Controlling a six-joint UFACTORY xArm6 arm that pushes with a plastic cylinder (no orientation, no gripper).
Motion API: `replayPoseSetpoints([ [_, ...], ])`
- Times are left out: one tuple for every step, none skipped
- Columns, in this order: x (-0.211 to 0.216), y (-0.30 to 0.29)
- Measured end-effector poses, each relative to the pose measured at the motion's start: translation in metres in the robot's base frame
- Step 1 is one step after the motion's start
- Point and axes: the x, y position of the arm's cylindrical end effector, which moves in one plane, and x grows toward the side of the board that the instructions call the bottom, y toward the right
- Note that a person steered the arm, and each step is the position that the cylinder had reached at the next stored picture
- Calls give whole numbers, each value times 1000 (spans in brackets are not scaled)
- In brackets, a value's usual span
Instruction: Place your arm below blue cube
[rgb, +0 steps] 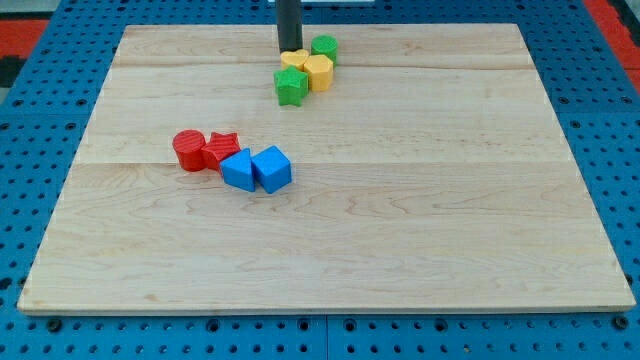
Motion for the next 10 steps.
replayPoseSetpoints([
  [0,-41],
  [0,-89],
  [28,-116],
  [74,-110],
  [118,-71],
  [135,7],
  [199,75],
  [296,70],
  [287,12],
  [249,11],
])
